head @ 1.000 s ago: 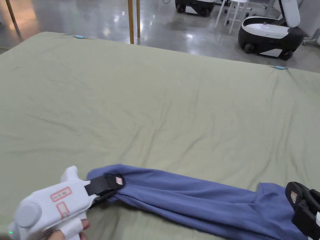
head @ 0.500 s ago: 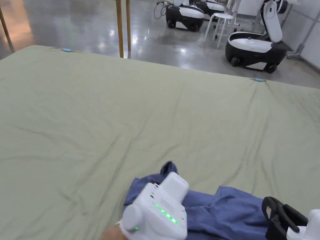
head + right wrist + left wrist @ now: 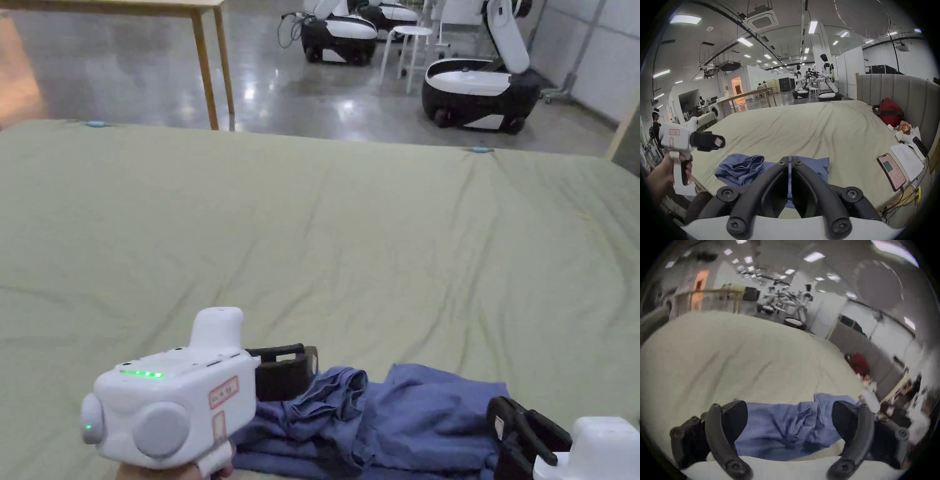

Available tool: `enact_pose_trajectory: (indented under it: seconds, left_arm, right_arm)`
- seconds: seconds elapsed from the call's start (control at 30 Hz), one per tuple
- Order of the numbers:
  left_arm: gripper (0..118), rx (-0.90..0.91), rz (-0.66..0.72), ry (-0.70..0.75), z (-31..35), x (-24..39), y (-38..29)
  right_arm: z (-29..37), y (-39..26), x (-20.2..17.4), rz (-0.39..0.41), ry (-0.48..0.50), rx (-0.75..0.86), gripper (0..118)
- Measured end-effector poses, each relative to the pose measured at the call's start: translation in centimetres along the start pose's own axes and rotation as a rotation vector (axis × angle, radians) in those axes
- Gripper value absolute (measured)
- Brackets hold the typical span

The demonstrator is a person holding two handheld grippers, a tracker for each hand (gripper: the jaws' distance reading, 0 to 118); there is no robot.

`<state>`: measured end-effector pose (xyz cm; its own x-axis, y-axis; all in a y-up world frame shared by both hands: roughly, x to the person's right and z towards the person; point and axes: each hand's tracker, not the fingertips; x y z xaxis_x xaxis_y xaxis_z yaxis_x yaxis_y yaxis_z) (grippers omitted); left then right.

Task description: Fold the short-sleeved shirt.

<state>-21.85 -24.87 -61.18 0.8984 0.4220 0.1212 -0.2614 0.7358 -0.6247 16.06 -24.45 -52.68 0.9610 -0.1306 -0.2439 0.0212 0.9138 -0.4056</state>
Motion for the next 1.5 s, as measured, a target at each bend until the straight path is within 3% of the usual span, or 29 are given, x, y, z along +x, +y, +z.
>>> enact_pose_trajectory:
  seconds: [0.07, 0.1, 0.13, 0.17, 0.23, 0.43, 0.67, 0.77, 0.83, 0.93, 1.03, 1.1, 1.13, 1.17, 1.2, 1.23, 1.27, 1.33, 1.37, 1.5]
  left_arm:
    - [75, -0.003, 0.110, -0.068, 0.1, -1.6, 0.4]
    - [44, -0.014, 0.129, -0.090, -0.1, -2.0, 0.3]
    - [26, -0.045, 0.143, -0.089, -0.7, -2.1, 0.1]
    - [23, -0.058, 0.114, -0.097, -1.6, -1.6, -0.4]
    - [23, -0.113, 0.141, -0.153, -3.5, -0.9, -1.6]
    - [23, -0.204, 0.185, -0.134, -8.3, 1.0, -5.3]
    - [23, -0.229, 0.150, -0.203, -10.3, 5.9, -7.7]
    - [22, -0.240, 0.123, -0.158, -10.6, 5.6, -7.8]
    - [22, -0.218, 0.158, -0.142, -9.3, 5.0, -7.1]
    - [22, -0.053, 0.061, -0.146, -3.5, 4.9, -4.7]
    - [22, 0.093, 0.046, -0.098, 2.3, 1.9, -2.6]
    - [22, 0.079, 0.088, -0.050, 4.1, -1.4, -1.6]
    - [22, 0.089, 0.101, -0.051, 4.7, -2.7, -1.6]
    - [31, 0.084, 0.106, -0.062, 5.2, -3.7, -1.7]
    - [73, 0.075, 0.110, -0.071, 5.5, -4.4, -1.8]
    - [107, 0.058, 0.117, -0.081, 5.4, -5.3, -2.0]
    - [118, 0.049, 0.152, -0.113, 5.4, -6.4, -2.4]
    - [118, 0.142, 0.329, -0.174, 5.3, -9.7, -3.6]
    - [118, 0.057, 0.429, -0.197, 4.5, -11.5, -4.6]
    - [118, 0.006, 0.736, -0.352, 0.9, -16.5, -9.0]
  right_arm:
    - [-0.2, -0.1, 0.3, -0.022, 0.004, -0.004, 4]
    - [-0.3, -0.3, 0.4, -0.029, 0.004, -0.006, 4]
    - [-0.4, -0.4, 0.4, -0.035, 0.005, -0.009, 4]
    - [-0.5, -0.5, 0.5, -0.041, 0.006, -0.013, 4]
    - [-0.4, -0.6, 0.6, -0.052, 0.007, -0.016, 4]
    - [0.2, -0.6, 1.9, -0.070, -0.011, -0.015, 4]
    - [-0.1, -0.7, 2.9, -0.096, -0.026, -0.022, 4]
    - [-0.2, -0.8, 2.8, -0.093, -0.019, -0.027, 4]
    - [-0.2, -0.7, 2.5, -0.086, -0.014, -0.027, 4]
    - [-0.2, -0.5, 1.9, -0.064, -0.007, -0.026, 4]
    - [-0.3, -0.4, 1.1, -0.058, 0.000, -0.024, 4]
    - [-0.5, -0.4, 0.2, -0.057, 0.010, -0.025, 4]
    - [-0.8, -0.4, -0.3, -0.055, 0.017, -0.027, 4]
    - [-1.0, -0.4, -0.9, -0.048, 0.028, -0.032, 4]
    - [-1.2, -0.4, -1.5, -0.040, 0.037, -0.036, 4]
    - [-1.4, -0.4, -2.1, -0.035, 0.044, -0.039, 4]
    - [-1.5, -0.4, -2.6, -0.034, 0.051, -0.040, 4]
    - [-1.6, -0.5, -3.6, -0.031, 0.068, -0.042, 4]
    - [-1.7, -0.5, -3.9, -0.027, 0.072, -0.044, 4]
    - [-2.3, -0.5, -4.6, -0.003, 0.069, -0.071, 4]
